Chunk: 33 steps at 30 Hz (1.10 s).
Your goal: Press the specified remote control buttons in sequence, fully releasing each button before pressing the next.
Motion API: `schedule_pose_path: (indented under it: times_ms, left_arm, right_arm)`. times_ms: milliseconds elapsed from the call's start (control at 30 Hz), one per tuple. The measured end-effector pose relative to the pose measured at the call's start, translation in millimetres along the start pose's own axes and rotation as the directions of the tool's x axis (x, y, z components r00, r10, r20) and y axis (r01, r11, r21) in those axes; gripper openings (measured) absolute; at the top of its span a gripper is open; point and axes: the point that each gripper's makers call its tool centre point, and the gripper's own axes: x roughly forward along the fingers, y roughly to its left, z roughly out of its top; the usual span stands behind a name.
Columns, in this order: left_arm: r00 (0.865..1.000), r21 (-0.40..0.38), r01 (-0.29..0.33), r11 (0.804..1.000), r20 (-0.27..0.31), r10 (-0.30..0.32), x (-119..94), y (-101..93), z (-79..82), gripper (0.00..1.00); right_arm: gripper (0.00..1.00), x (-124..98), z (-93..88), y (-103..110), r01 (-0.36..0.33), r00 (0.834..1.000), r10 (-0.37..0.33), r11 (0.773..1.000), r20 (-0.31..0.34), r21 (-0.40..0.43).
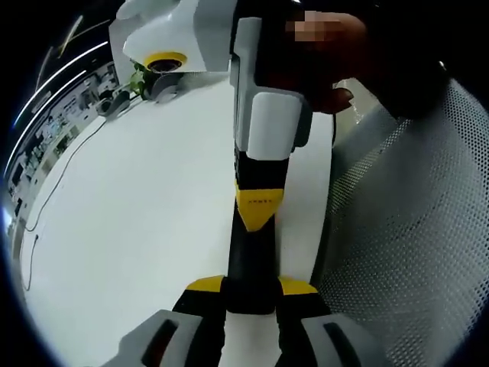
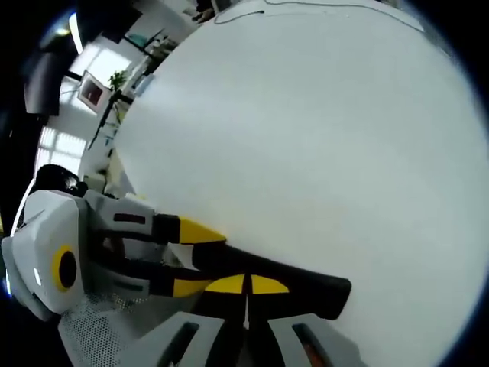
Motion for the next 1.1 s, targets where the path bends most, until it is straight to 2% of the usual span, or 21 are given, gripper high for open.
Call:
schedule_pose_path:
  times_ms: [200, 433, 500, 633, 667, 767, 900, 933, 1000, 1100]
  left_arm:
    - [1.000, 0.002, 0.001, 1.000, -0.002, -0.001, -1, -0.4, 0.1, 0.25]
    - [1.000, -0.007, -0.003, 1.000, -0.007, 0.002, 0, -0.4, 0.3, 0.25]
    - [1.000, -0.012, -0.004, 1.000, -0.010, 0.004, 0, -0.2, 0.3, 0.25]
    - [1.000, -0.028, -0.012, 1.000, -0.002, 0.012, 0, 0.0, 0.7, 0.25]
    - [1.000, -0.030, -0.013, 0.999, -0.003, 0.013, 0, 0.0, 0.6, 0.25]
    - [1.000, -0.033, -0.017, 0.999, -0.003, 0.016, 0, -0.1, 0.7, 0.25]
    - [1.000, -0.037, -0.021, 0.999, -0.002, 0.021, 0, 0.1, 0.5, 0.25]
    - [1.000, -0.037, -0.022, 0.999, -0.002, 0.022, 0, 0.0, 0.5, 0.25]
    - [1.000, -0.041, -0.023, 0.999, -0.002, 0.023, 0, -0.3, 0.7, 0.25]
    - [1.000, -0.042, -0.024, 0.999, 0.000, 0.024, 0, -0.2, 0.8, 0.25]
  right_arm:
    - [0.00, 1, -0.9, 2, 0.006, 1.000, -0.006, 1.000, -0.008, -0.013]
    - [0.00, 3, 2.1, 3, 0.065, 0.998, -0.065, 0.992, 0.005, -0.108]
    - [0.00, 3, 0.8, 3, 0.070, 0.997, -0.071, 0.993, 0.001, -0.098]
    - [0.00, 1, 0.5, 1, 0.047, 0.999, -0.047, 0.995, 0.007, -0.088]
    - [0.00, -1, 0.3, 3, 0.033, 0.999, -0.033, 0.997, 0.007, -0.063]
    - [0.00, -9, 11.1, 9, -0.006, 0.998, 0.010, 0.999, 0.069, -0.053]
    - [0.00, -33, 35.4, 24, -0.077, 0.971, 0.081, 0.997, 0.224, -0.026]
    - [0.00, -42, 43.9, 28, -0.099, 0.954, 0.100, 0.995, 0.281, -0.017]
    - [0.00, -57, 52.1, 33, -0.129, 0.927, 0.125, 0.992, 0.354, -0.011]
    - [0.00, -76, 59.0, 33, -0.109, 0.890, 0.115, 0.993, 0.442, -0.039]
